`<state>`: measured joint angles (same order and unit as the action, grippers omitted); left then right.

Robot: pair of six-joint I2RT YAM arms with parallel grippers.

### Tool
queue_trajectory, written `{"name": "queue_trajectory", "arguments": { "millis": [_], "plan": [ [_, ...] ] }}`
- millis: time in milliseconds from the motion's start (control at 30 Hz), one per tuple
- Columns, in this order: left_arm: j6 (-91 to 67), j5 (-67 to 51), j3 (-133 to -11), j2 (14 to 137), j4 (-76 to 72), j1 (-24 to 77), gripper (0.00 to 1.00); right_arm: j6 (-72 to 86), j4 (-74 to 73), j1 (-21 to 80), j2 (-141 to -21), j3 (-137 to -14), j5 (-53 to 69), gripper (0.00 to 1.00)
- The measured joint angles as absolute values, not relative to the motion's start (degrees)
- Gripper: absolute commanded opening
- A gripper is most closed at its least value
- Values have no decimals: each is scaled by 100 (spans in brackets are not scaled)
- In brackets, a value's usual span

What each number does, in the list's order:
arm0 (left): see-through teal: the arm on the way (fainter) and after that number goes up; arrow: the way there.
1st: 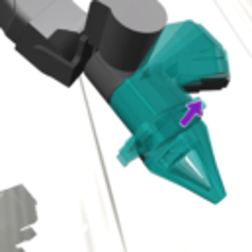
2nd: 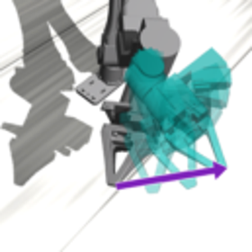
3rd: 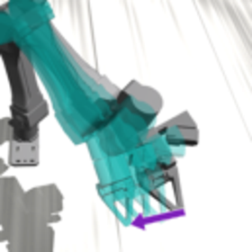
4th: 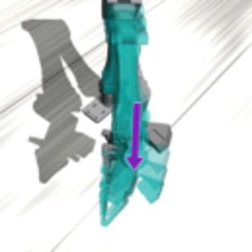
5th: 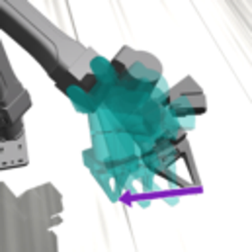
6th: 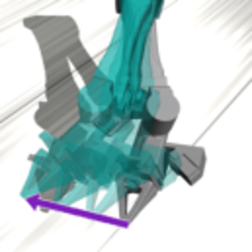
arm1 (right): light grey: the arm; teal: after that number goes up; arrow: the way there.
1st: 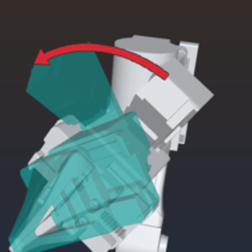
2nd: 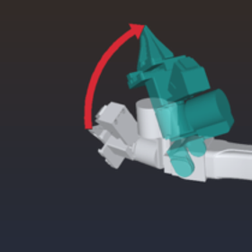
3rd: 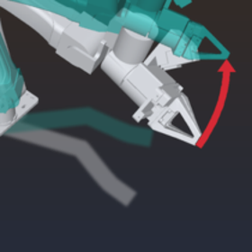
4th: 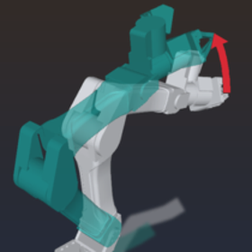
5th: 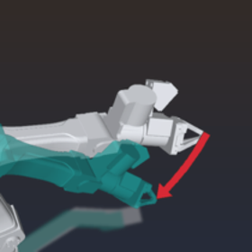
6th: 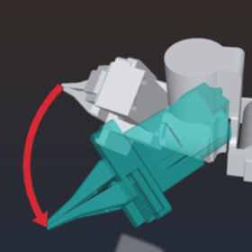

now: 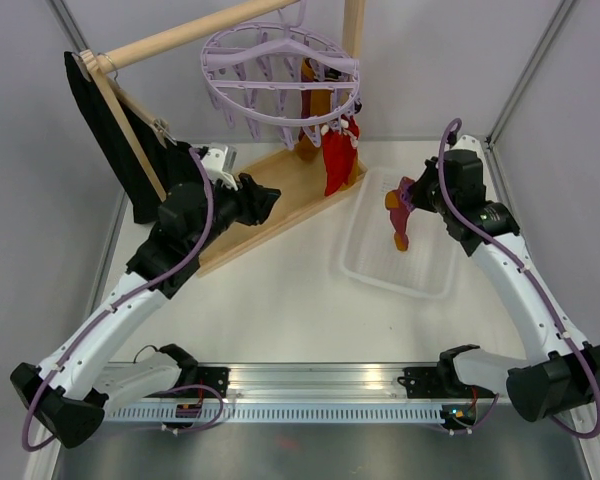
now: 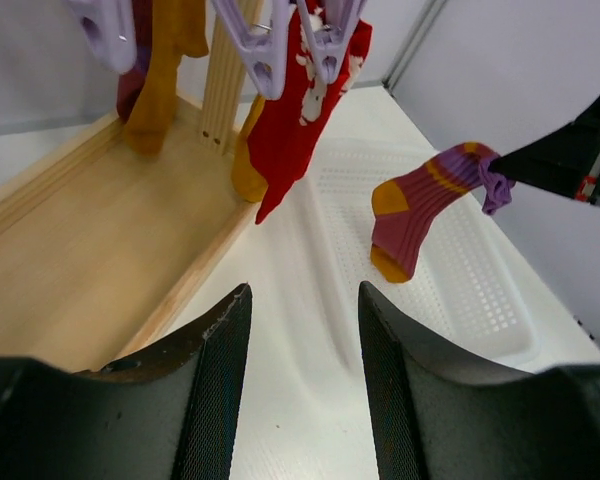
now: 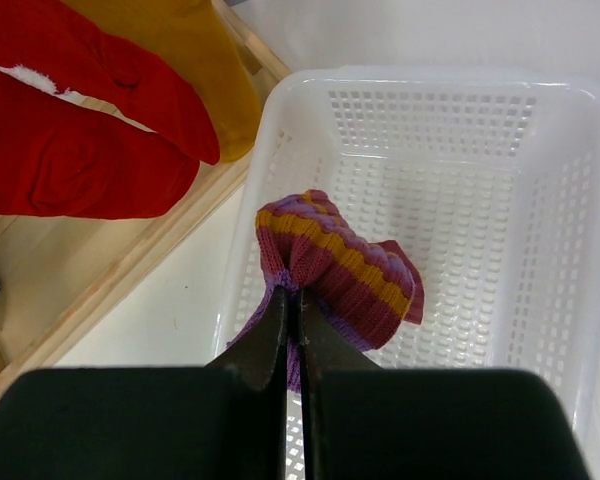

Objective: Clip the socks to the hanger
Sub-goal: Pick up the sock from the bin.

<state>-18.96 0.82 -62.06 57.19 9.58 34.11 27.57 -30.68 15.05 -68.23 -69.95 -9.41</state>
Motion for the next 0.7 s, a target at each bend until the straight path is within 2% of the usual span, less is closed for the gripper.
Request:
{"name": "queue_trajectory", "arguments": {
  "millis": [333, 567, 700],
  "plan": [
    [-1715, -773, -5527, 6370, -762, 3514, 52, 2853, -3039, 1435, -7063, -7599, -307, 0],
    [-1492, -661, -5520, 7402, -2196, 4681, 51, 3566, -2832, 1435, -7096, -7653, 366, 0],
    [-1393, -554, -5463, 7791, -2993, 4799, 50, 4128, -2655, 1435, -7074, -7653, 749, 0]
  ]
}}
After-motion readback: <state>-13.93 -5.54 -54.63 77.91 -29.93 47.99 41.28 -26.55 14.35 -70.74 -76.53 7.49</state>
